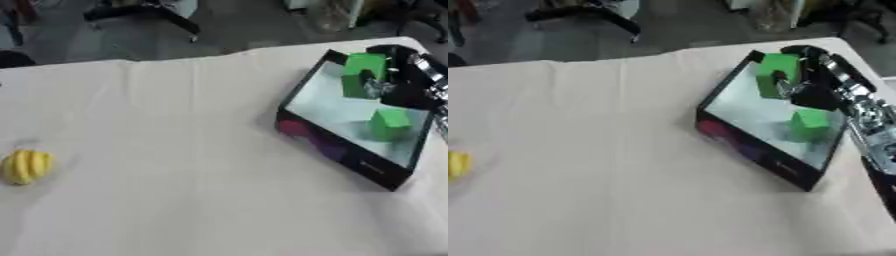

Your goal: Pick up the objects with one hand, pass them to the other hand, and then place them into the box on the other side of the table.

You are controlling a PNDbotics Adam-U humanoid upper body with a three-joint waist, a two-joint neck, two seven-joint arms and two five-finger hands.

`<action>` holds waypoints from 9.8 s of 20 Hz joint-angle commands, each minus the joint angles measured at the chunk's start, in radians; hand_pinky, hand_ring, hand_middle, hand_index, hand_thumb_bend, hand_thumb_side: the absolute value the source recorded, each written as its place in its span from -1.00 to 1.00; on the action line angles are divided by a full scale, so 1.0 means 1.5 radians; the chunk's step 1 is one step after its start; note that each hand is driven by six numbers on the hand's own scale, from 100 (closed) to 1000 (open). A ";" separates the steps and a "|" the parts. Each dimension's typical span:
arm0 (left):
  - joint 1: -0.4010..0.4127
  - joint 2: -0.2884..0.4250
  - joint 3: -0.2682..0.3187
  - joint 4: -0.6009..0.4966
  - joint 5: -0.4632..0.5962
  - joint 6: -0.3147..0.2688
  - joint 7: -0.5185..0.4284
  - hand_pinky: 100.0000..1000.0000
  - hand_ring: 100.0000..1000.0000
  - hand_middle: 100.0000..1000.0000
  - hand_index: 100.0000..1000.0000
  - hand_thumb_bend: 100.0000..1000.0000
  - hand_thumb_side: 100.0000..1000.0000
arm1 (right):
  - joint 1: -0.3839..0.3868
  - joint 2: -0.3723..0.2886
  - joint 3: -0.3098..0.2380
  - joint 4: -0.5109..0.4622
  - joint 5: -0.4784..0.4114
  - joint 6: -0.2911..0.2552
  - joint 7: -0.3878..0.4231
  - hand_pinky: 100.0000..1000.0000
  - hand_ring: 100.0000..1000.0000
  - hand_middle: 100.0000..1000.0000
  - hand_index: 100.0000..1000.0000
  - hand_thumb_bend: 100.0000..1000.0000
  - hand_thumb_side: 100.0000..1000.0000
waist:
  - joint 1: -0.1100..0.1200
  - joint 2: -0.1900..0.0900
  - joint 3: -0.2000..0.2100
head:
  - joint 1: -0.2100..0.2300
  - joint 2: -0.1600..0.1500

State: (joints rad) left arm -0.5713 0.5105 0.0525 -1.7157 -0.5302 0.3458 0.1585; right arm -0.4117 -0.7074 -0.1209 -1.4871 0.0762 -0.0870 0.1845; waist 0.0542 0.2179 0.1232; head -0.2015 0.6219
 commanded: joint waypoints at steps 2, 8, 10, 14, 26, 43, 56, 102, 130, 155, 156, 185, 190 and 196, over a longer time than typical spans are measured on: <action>-0.008 0.022 0.008 -0.012 0.001 0.001 0.003 0.51 0.45 0.33 0.67 0.72 -0.63 | -0.002 -0.013 -0.005 0.007 0.033 -0.032 0.039 0.86 1.00 0.80 0.91 -1.00 -0.78 | 0.008 -0.016 0.001 | 0.001 -0.006; -0.008 0.022 0.008 -0.012 0.001 0.002 0.004 0.53 0.45 0.33 0.68 0.71 -0.63 | -0.002 -0.019 -0.015 0.014 0.061 -0.098 0.104 1.00 1.00 1.00 1.00 -1.00 -0.77 | 0.008 -0.016 0.000 | 0.002 -0.004; -0.008 0.022 0.008 -0.012 0.001 0.002 0.004 0.53 0.45 0.31 0.68 0.71 -0.63 | -0.001 -0.020 -0.024 0.018 0.081 -0.120 0.115 1.00 1.00 1.00 1.00 -1.00 -0.78 | 0.008 -0.017 0.000 | 0.003 -0.003; -0.007 0.021 0.008 -0.012 0.001 0.002 0.003 0.54 0.46 0.30 0.68 0.71 -0.62 | -0.002 -0.022 -0.033 0.025 0.121 -0.154 0.113 1.00 1.00 1.00 1.00 -1.00 -0.94 | 0.008 -0.017 -0.001 | 0.003 -0.003; -0.005 0.021 0.007 -0.012 0.000 0.003 0.002 0.54 0.45 0.29 0.68 0.71 -0.63 | -0.005 -0.019 -0.039 0.013 0.093 -0.144 0.082 1.00 1.00 1.00 1.00 -1.00 -0.84 | 0.004 -0.019 0.000 | 0.007 -0.004; -0.067 0.153 -0.138 0.150 0.093 -0.085 -0.115 0.69 0.60 0.50 0.80 0.75 -0.50 | -0.020 0.021 -0.017 -0.105 -0.063 -0.030 0.054 1.00 1.00 1.00 1.00 -1.00 -0.19 | 0.002 -0.026 0.003 | 0.105 0.022; -0.196 0.220 -0.157 0.339 0.048 -0.227 -0.608 0.70 0.65 0.50 0.68 0.90 -0.77 | -0.011 -0.020 -0.034 -0.096 -0.270 0.019 0.078 1.00 1.00 1.00 1.00 -1.00 -0.13 | -0.001 -0.030 0.004 | 0.119 0.001; -0.274 0.064 -0.115 0.652 -0.239 -0.227 -0.545 0.63 0.61 0.50 0.58 0.25 -1.00 | -0.011 0.018 -0.031 -0.088 -0.228 0.055 0.093 1.00 1.00 1.00 1.00 -1.00 -0.22 | -0.007 -0.022 -0.009 | 0.118 0.001; -0.264 0.058 -0.095 0.491 -0.180 -0.206 -0.430 0.51 0.32 0.16 0.15 -0.87 -1.00 | -0.033 0.020 -0.024 -0.121 -0.252 0.058 0.105 1.00 1.00 1.00 1.00 -1.00 -0.16 | -0.011 -0.028 -0.004 | 0.116 0.003; -0.132 -0.081 -0.118 0.172 -0.106 -0.112 -0.210 0.46 0.12 0.02 0.21 -1.00 -1.00 | -0.241 0.138 0.138 -0.116 -0.119 0.080 0.240 1.00 1.00 1.00 1.00 -1.00 -0.49 | -0.023 -0.041 0.009 | 0.085 0.040; -0.126 -0.090 -0.119 0.163 -0.104 -0.115 -0.199 0.48 0.13 0.02 0.21 -1.00 -1.00 | -0.247 0.143 0.145 -0.112 -0.109 0.077 0.244 1.00 1.00 1.00 1.00 -1.00 -0.51 | -0.023 -0.041 0.009 | 0.084 0.040; -0.075 -0.205 -0.188 0.086 -0.268 -0.171 -0.004 0.29 0.11 0.04 0.22 -1.00 -1.00 | -0.298 0.235 0.254 -0.110 0.042 0.028 0.292 1.00 1.00 1.00 1.00 -1.00 -0.72 | -0.031 -0.038 0.018 | 0.100 0.030; -0.075 -0.227 -0.191 0.081 -0.290 -0.174 0.004 0.29 0.11 0.04 0.22 -1.00 -1.00 | -0.297 0.250 0.259 -0.081 0.082 0.026 0.264 1.00 1.00 1.00 1.00 -1.00 -0.74 | -0.030 -0.036 0.024 | 0.095 0.032; -0.076 -0.239 -0.196 0.078 -0.320 -0.179 0.011 0.28 0.12 0.05 0.22 -1.00 -1.00 | -0.299 0.258 0.268 -0.060 0.091 0.013 0.273 1.00 1.00 1.00 1.00 -1.00 -0.73 | -0.029 -0.033 0.028 | 0.089 0.035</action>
State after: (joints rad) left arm -0.6657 0.1509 -0.2393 -1.5790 -0.9979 0.0785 0.1692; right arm -0.8367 -0.3179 0.2831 -1.5726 0.2075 -0.0616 0.5897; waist 0.0188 0.2015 0.1645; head -0.0652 0.6782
